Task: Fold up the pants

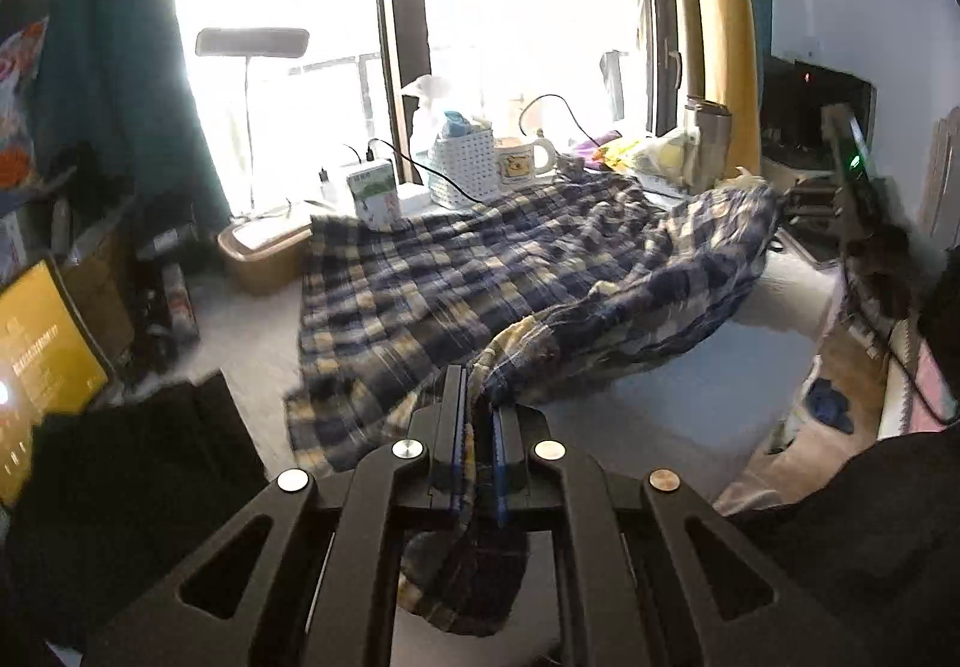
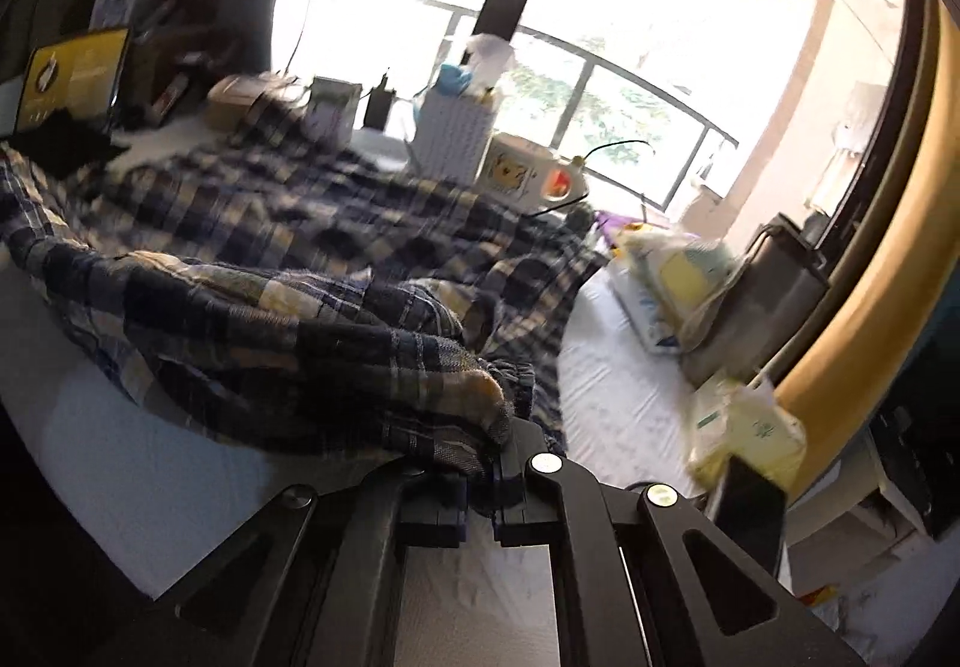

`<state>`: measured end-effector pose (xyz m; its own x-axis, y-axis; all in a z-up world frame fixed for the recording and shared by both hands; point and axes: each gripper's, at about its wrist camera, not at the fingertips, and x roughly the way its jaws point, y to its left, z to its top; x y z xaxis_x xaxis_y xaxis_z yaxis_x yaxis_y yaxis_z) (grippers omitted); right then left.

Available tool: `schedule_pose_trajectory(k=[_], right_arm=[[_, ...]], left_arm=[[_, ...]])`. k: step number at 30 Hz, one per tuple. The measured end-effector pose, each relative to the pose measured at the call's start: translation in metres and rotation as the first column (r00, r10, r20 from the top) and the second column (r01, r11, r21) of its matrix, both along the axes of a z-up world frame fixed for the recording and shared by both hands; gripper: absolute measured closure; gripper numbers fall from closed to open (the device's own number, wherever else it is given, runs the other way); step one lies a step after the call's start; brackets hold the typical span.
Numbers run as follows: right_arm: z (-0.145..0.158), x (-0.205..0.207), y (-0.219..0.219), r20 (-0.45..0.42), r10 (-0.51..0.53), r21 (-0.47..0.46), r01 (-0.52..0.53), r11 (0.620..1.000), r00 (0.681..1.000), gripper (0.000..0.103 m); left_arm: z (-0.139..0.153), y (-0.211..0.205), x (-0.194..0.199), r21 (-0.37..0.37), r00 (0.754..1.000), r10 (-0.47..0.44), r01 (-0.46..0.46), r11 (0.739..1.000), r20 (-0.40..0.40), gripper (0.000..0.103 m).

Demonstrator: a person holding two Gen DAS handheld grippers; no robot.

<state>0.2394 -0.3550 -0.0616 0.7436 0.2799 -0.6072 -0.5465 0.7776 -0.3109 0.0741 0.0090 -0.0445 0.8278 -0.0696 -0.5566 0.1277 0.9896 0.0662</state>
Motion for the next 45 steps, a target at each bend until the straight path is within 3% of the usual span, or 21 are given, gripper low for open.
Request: schedule_pose_trajectory(k=[5, 12, 17, 23, 30, 37, 38, 43, 45], right_arm=[[0.027, 0.020, -0.001, -0.016, -0.050, 0.087, 0.052, 0.995, 0.999, 0.100], [0.043, 0.062, 0.002, -0.045, -0.126, 0.176, 0.132, 0.975, 0.991, 0.100], [0.047, 0.099, 0.009, -0.053, -0.158, 0.203, 0.165, 0.965, 0.986, 0.100], [0.040, 0.152, 0.018, -0.083, -0.183, 0.226, 0.197, 0.954, 0.980, 0.100], [0.019, 0.210, 0.027, -0.132, -0.218, 0.223, 0.243, 0.944, 0.967, 0.100], [-0.007, 0.255, 0.042, -0.171, -0.214, 0.162, 0.242, 0.957, 0.962, 0.100], [-0.009, 0.260, 0.043, -0.175, -0.216, 0.155, 0.244, 0.957, 0.961, 0.100], [-0.025, 0.286, 0.046, -0.204, -0.244, 0.125, 0.273, 0.954, 0.948, 0.100], [-0.030, 0.295, 0.045, -0.223, -0.256, 0.119, 0.287, 0.951, 0.941, 0.100]], left_arm=[[0.014, 0.013, 0.030, 0.023, 0.999, -0.003, 0.002, 1.000, 0.049, 0.097], [0.015, 0.043, 0.097, -0.128, 1.000, -0.022, 0.022, 0.992, 0.002, 0.097], [0.012, 0.056, 0.140, -0.161, 0.999, -0.031, 0.027, 0.987, -0.021, 0.097], [0.011, 0.072, 0.196, -0.189, 0.998, -0.050, 0.040, 0.981, -0.048, 0.097], [-0.010, 0.085, 0.264, -0.212, 0.982, -0.084, 0.047, 0.976, -0.169, 0.096], [-0.033, 0.098, 0.302, -0.204, 0.967, -0.069, 0.018, 0.979, -0.244, 0.091], [-0.036, 0.098, 0.307, -0.187, 0.966, -0.062, 0.015, 0.982, -0.249, 0.088], [-0.030, 0.110, 0.323, -0.110, 0.978, 0.057, -0.080, 0.991, -0.200, 0.046], [-0.023, 0.118, 0.325, -0.101, 0.979, 0.104, -0.122, 0.987, -0.173, 0.046]])
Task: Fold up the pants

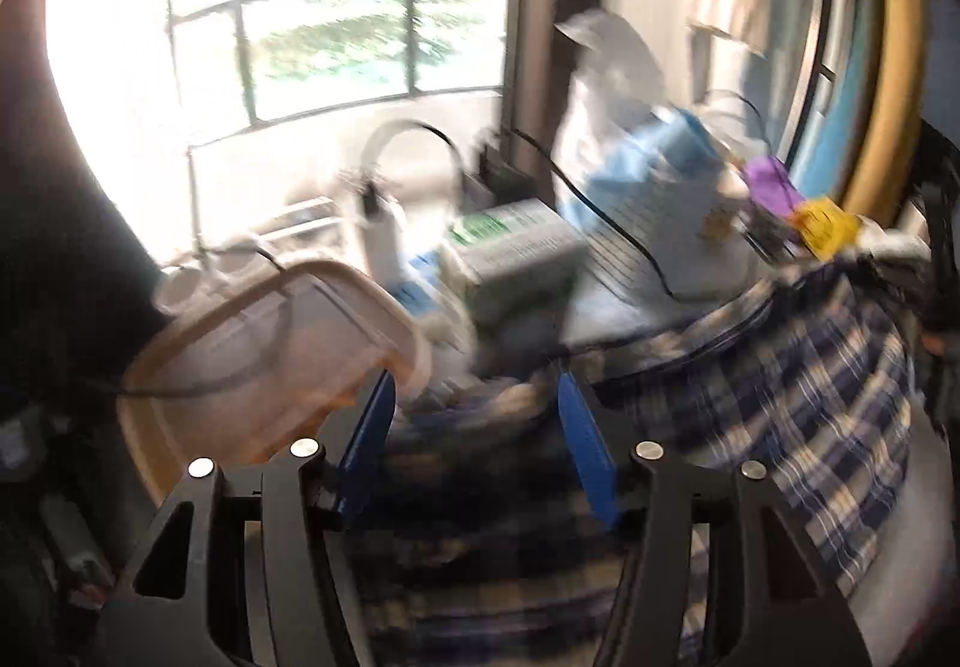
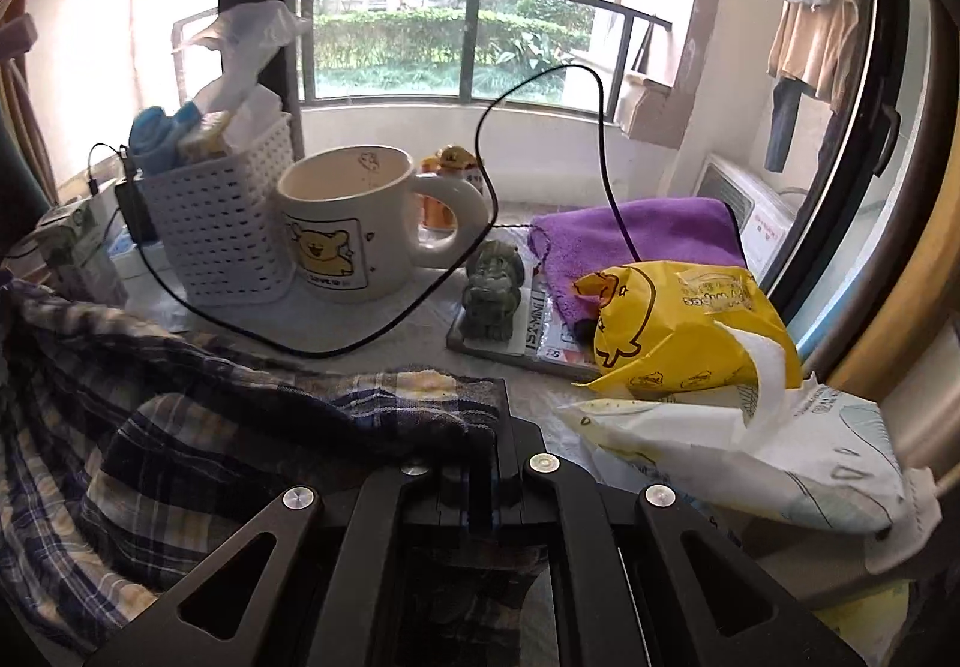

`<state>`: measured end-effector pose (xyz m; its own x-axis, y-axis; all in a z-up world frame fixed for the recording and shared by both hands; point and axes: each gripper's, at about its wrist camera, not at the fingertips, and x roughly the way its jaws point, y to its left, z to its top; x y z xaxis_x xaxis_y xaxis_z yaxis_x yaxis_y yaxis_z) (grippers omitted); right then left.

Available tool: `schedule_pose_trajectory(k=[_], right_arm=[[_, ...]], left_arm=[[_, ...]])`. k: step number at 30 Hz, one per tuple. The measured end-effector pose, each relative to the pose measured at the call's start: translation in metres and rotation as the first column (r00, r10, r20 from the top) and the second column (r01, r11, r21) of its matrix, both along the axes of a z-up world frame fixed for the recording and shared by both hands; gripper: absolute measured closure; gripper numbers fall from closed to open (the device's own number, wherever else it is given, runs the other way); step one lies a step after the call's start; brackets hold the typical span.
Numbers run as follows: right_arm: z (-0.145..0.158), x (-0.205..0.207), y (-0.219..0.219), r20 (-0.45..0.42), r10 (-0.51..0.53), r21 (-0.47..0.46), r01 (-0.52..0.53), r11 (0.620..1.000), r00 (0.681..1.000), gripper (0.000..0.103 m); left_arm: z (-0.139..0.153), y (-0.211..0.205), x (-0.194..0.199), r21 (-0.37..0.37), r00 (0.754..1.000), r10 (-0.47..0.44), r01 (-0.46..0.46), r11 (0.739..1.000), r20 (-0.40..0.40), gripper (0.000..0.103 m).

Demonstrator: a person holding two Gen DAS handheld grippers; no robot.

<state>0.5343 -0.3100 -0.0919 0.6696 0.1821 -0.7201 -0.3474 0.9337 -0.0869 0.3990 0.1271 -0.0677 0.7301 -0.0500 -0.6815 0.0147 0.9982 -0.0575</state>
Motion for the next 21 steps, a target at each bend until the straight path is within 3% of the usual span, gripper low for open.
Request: schedule_pose_trajectory(k=[5, 9, 12, 13, 14, 18, 21], right_arm=[[-0.008, 0.006, 0.006, -0.023, 0.017, -0.040, -0.018, 0.999, 1.000, 0.099], [-0.004, 0.003, 0.007, -0.018, 0.011, -0.067, -0.013, 0.998, 1.000, 0.090], [0.004, -0.007, 0.005, 0.008, 0.011, -0.058, -0.011, 0.998, 1.000, 0.055], [0.008, -0.013, 0.005, 0.016, 0.017, -0.051, -0.017, 0.999, 1.000, 0.035], [0.010, -0.018, 0.006, 0.022, 0.020, -0.050, -0.019, 0.999, 1.000, 0.023], [0.019, -0.041, 0.005, 0.044, 0.027, -0.047, -0.025, 0.999, 0.999, 0.019], [0.021, -0.057, 0.008, 0.045, 0.040, -0.048, -0.038, 0.998, 0.998, 0.019]], left_arm=[[0.010, 0.009, -0.017, 0.029, 0.999, 0.043, -0.044, 0.999, 0.030, 0.044], [-0.002, 0.010, -0.043, 0.016, 0.999, 0.036, -0.035, 0.999, -0.027, 0.041], [-0.023, 0.009, -0.062, -0.032, 0.990, 0.021, -0.025, 0.999, -0.138, 0.039], [-0.031, 0.008, -0.070, -0.044, 0.985, 0.012, -0.020, 0.999, -0.173, 0.039], [-0.039, 0.006, -0.080, -0.050, 0.980, 0.007, -0.017, 0.999, -0.200, 0.039], [-0.059, 0.000, -0.105, -0.072, 0.970, 0.015, -0.034, 0.997, -0.244, 0.039], [-0.072, -0.006, -0.118, -0.036, 0.962, 0.041, -0.053, 0.998, -0.268, 0.039]])
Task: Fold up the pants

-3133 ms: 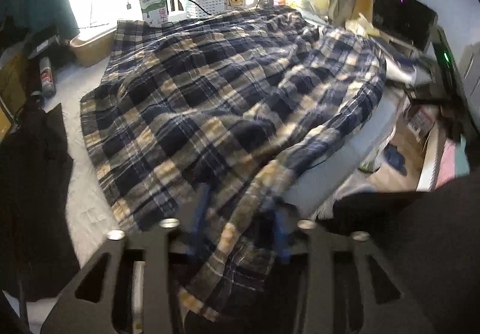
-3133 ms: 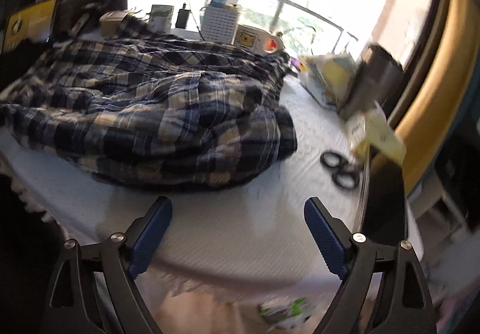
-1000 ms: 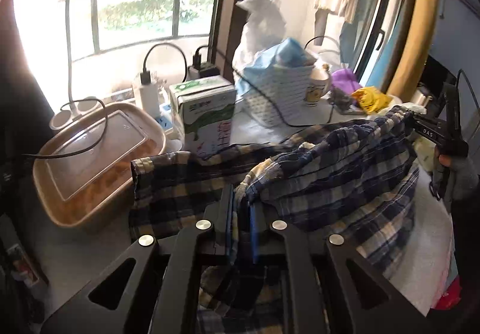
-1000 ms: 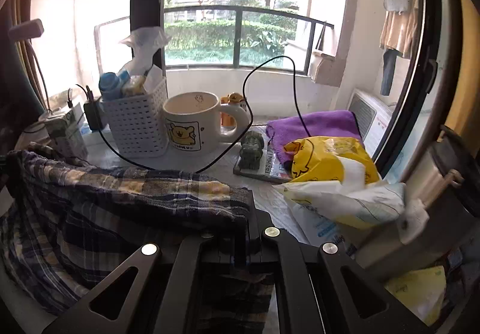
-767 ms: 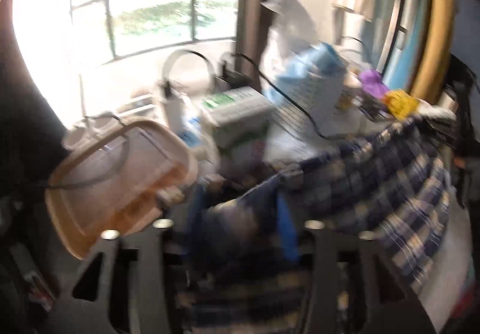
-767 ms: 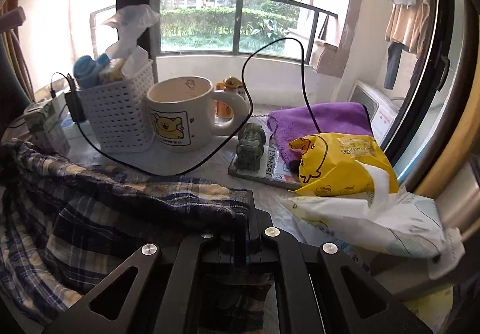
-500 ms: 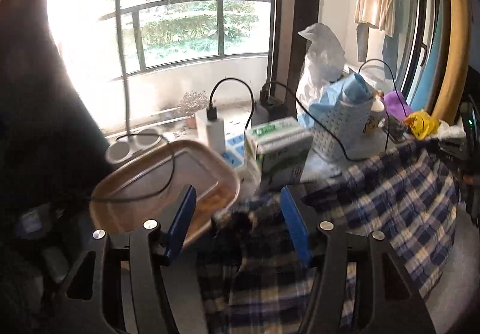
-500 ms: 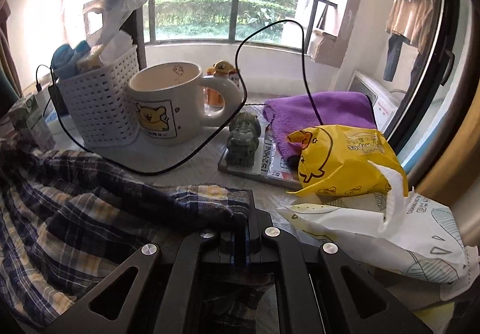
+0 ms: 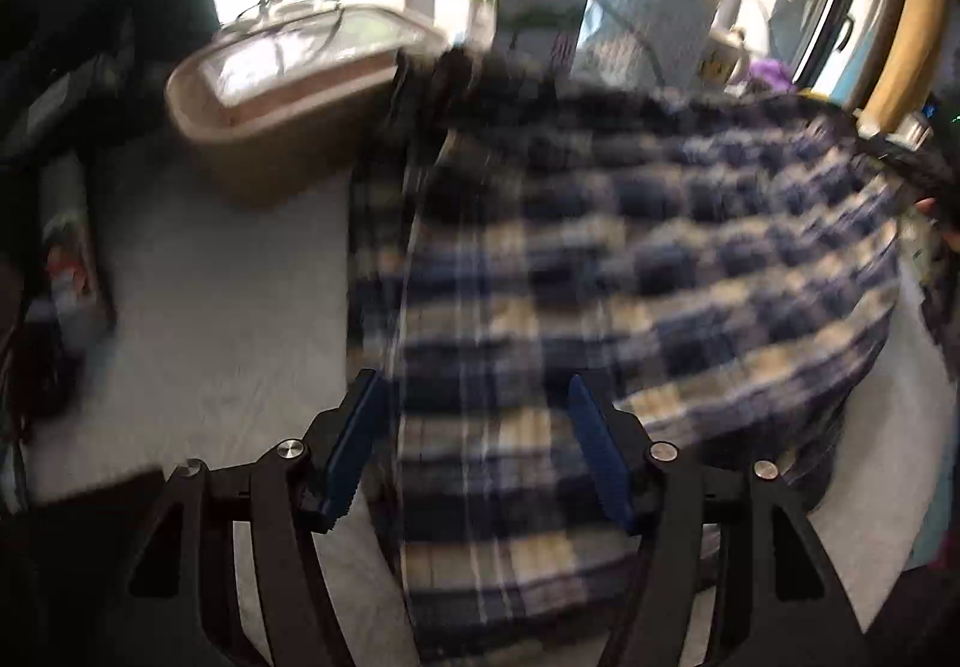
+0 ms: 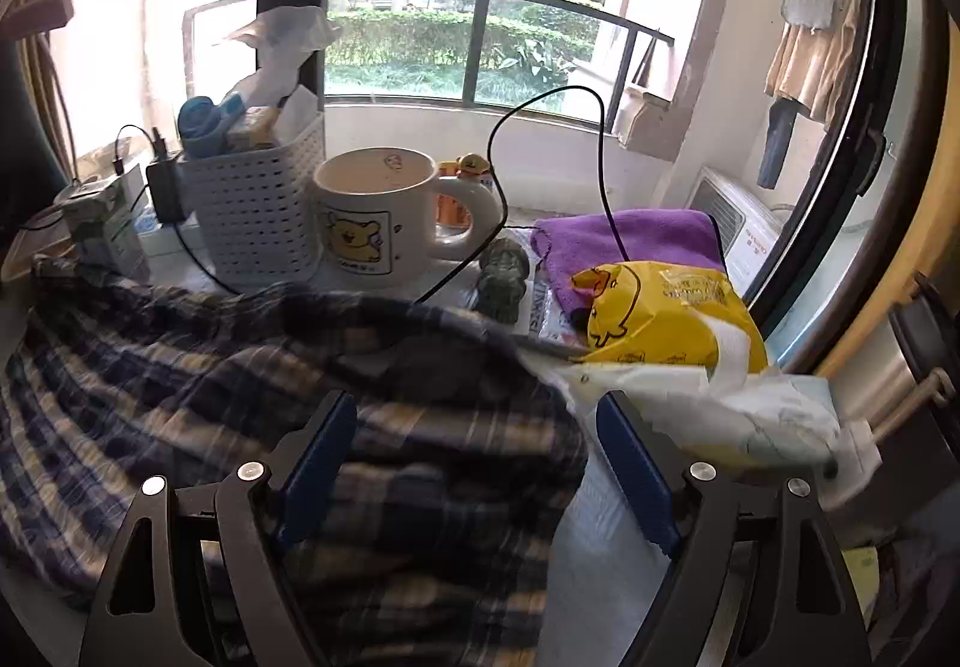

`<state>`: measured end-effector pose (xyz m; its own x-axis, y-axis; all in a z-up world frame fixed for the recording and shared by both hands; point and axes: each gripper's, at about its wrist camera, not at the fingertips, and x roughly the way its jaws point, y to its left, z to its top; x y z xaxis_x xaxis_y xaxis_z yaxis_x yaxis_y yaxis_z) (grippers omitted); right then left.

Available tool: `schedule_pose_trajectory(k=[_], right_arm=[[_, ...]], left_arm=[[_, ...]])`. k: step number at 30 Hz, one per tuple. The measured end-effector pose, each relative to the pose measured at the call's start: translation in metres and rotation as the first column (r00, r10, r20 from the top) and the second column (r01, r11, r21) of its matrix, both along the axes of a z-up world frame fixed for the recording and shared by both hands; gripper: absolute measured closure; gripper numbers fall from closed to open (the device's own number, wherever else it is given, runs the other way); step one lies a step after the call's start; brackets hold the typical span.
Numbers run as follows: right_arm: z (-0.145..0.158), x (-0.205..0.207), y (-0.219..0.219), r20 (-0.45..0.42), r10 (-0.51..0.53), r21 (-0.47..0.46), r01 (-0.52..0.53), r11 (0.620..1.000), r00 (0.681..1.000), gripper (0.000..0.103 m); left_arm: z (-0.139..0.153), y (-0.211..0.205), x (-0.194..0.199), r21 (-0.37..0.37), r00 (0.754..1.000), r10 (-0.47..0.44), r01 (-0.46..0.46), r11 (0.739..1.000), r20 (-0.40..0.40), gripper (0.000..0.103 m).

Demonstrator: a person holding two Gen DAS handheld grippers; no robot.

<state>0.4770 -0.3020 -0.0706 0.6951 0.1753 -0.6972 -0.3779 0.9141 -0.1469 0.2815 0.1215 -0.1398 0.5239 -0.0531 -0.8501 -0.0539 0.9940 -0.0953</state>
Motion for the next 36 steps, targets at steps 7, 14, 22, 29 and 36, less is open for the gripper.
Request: schedule_pose_trajectory(k=[7, 14, 22, 29, 36], right_arm=[[-0.001, -0.052, 0.026, -0.024, 0.089, 0.073, -0.087, 0.994, 0.996, 0.019], [-0.017, -0.103, 0.115, -0.077, 0.340, 0.132, -0.329, 0.935, 0.937, 0.019], [-0.076, -0.147, 0.205, -0.277, 0.520, 0.128, -0.505, 0.853, 0.808, 0.019], [-0.078, -0.185, 0.243, -0.258, 0.619, 0.134, -0.608, 0.783, 0.741, 0.018], [-0.070, -0.186, 0.230, -0.255, 0.635, 0.205, -0.601, 0.773, 0.729, 0.018]], left_arm=[[-0.002, -0.003, -0.027, 0.061, 0.999, 0.025, -0.027, 0.998, 0.021, 0.039], [-0.003, -0.006, -0.055, 0.088, 0.996, 0.066, -0.071, 0.994, 0.054, 0.040], [-0.002, -0.011, -0.080, 0.084, 0.991, 0.119, -0.123, 0.989, 0.056, 0.041], [0.011, -0.001, -0.105, 0.035, 0.991, 0.135, -0.135, 0.990, 0.001, 0.041], [0.051, 0.013, -0.064, 0.025, 0.990, 0.085, -0.089, 0.996, 0.113, 0.041]])
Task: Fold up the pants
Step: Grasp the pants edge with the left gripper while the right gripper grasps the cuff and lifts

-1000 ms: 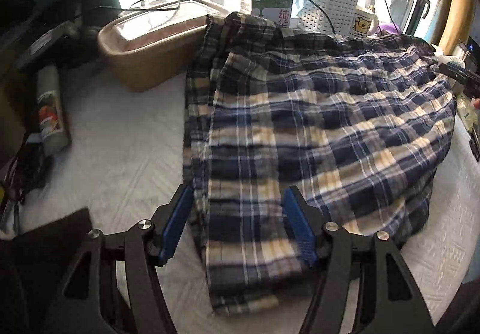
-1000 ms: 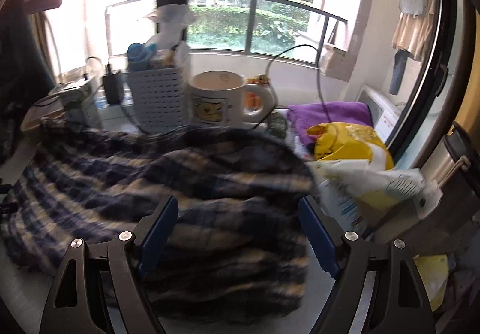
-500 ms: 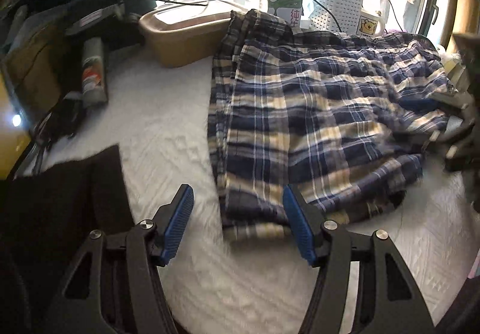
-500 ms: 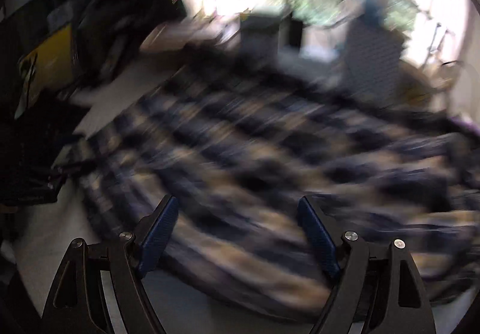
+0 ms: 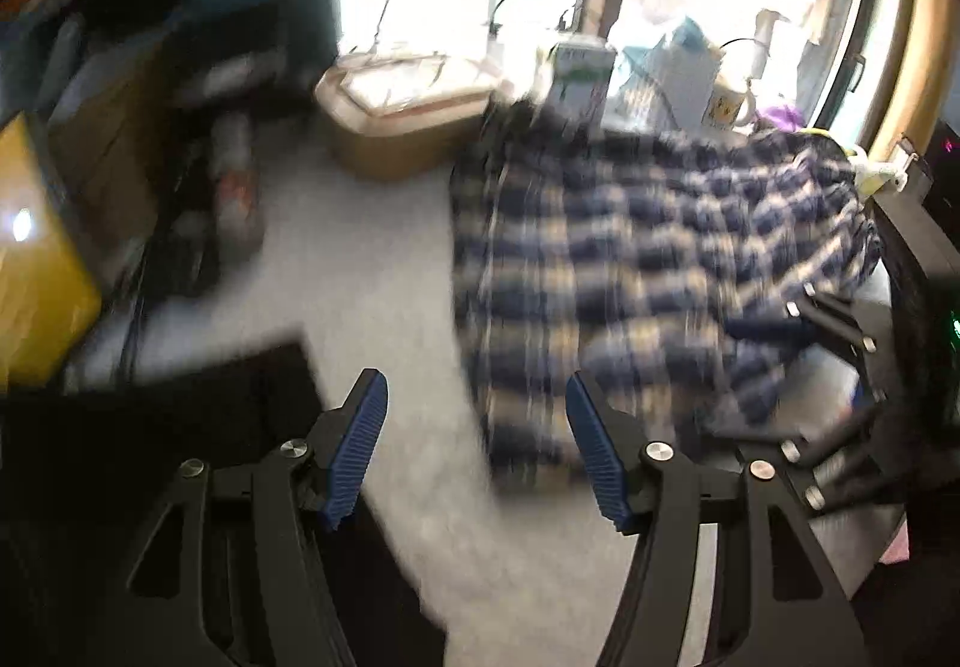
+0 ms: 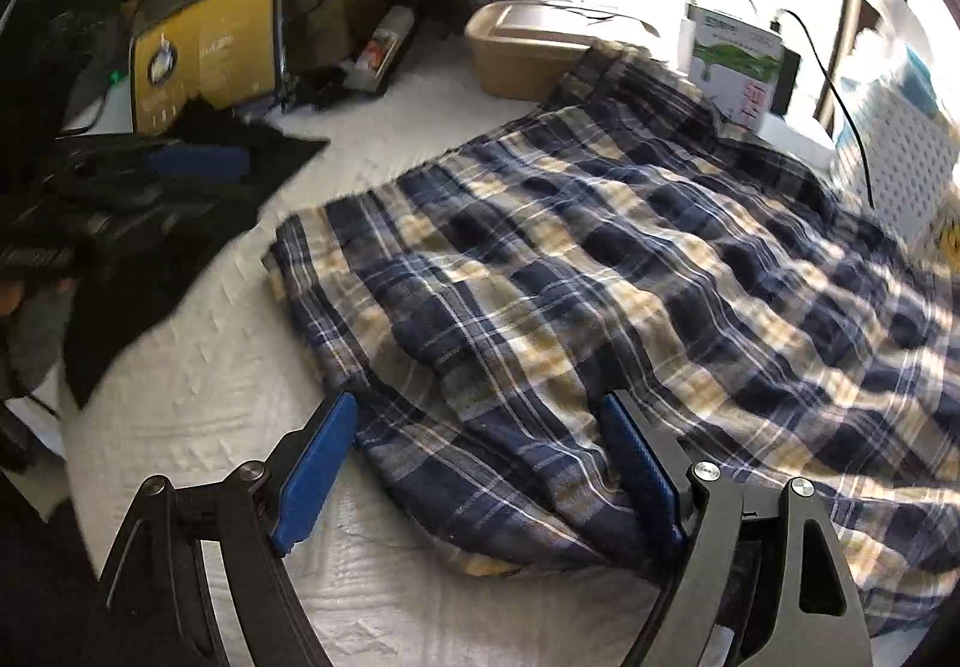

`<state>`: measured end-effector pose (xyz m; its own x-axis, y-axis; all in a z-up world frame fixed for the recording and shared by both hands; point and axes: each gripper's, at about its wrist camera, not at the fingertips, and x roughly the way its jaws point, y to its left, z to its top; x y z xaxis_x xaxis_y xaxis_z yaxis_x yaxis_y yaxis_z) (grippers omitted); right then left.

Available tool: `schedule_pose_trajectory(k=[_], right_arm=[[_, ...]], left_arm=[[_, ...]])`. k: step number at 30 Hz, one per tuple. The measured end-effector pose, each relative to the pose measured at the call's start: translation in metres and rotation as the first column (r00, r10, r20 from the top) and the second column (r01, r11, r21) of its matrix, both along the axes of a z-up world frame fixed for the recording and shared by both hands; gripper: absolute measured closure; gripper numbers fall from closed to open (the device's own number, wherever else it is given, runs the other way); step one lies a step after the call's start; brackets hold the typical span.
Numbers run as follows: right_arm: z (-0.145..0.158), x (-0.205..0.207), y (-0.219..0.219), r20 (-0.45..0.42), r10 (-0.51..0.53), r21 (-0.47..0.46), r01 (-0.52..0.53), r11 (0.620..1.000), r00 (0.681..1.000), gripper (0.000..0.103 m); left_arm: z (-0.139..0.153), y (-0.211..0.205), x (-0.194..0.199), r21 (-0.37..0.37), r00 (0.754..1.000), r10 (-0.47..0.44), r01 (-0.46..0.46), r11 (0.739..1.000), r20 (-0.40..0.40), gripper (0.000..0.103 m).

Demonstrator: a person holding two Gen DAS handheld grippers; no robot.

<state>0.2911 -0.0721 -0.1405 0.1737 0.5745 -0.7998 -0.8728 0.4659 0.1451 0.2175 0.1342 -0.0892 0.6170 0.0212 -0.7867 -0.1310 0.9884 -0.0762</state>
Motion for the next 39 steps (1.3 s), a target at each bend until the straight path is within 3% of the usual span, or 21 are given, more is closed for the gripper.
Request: schedule_pose_trajectory(k=[5, 9, 13, 14, 18, 22, 27, 33, 35, 37, 39], right_arm=[[0.021, 0.019, -0.043, 0.059, -0.144, 0.043, 0.142, 0.989, 0.988, 0.018], [0.035, 0.048, -0.080, 0.130, -0.278, 0.035, 0.276, 0.961, 0.952, 0.018], [0.040, 0.080, -0.111, 0.139, -0.378, 0.049, 0.375, 0.926, 0.915, 0.018], [0.040, 0.084, -0.116, 0.140, -0.390, 0.050, 0.387, 0.921, 0.910, 0.018], [0.041, 0.100, -0.132, 0.151, -0.417, 0.052, 0.414, 0.909, 0.896, 0.018], [0.039, 0.107, -0.151, 0.137, -0.442, 0.056, 0.438, 0.897, 0.887, 0.018], [0.034, 0.104, -0.175, 0.117, -0.498, 0.054, 0.496, 0.867, 0.859, 0.018], [0.046, 0.091, -0.221, 0.103, -0.604, 0.074, 0.600, 0.797, 0.790, 0.018], [0.047, 0.087, -0.239, 0.082, -0.643, 0.080, 0.638, 0.766, 0.762, 0.018], [0.044, 0.084, -0.253, 0.054, -0.674, 0.073, 0.670, 0.739, 0.737, 0.018], [0.038, 0.080, -0.263, 0.039, -0.699, 0.051, 0.697, 0.715, 0.714, 0.018]], left_arm=[[-0.001, -0.007, 0.074, 0.005, 0.995, -0.097, 0.096, 0.995, 0.024, 0.041], [-0.006, -0.024, 0.129, 0.082, 0.982, -0.186, 0.183, 0.980, 0.036, 0.041], [-0.014, -0.040, 0.168, 0.193, 0.971, -0.234, 0.222, 0.956, 0.041, 0.042], [-0.017, -0.046, 0.176, 0.238, 0.971, -0.237, 0.221, 0.946, 0.042, 0.045], [-0.028, -0.041, 0.200, 0.253, 0.982, -0.186, 0.176, 0.951, 0.016, 0.092], [-0.039, -0.029, 0.206, 0.275, 0.991, -0.132, 0.127, 0.953, 0.000, 0.101], [-0.038, -0.006, 0.194, 0.273, 0.999, -0.036, 0.032, 0.962, 0.013, 0.101], [-0.011, -0.002, 0.136, 0.220, 0.999, -0.011, 0.001, 0.975, 0.043, 0.099], [-0.002, -0.006, 0.110, 0.181, 0.998, -0.027, 0.017, 0.983, 0.054, 0.086], [0.002, -0.013, 0.089, 0.150, 0.997, -0.043, 0.033, 0.988, 0.069, 0.056], [0.003, -0.024, 0.068, 0.104, 0.995, -0.073, 0.066, 0.992, 0.070, 0.050]])
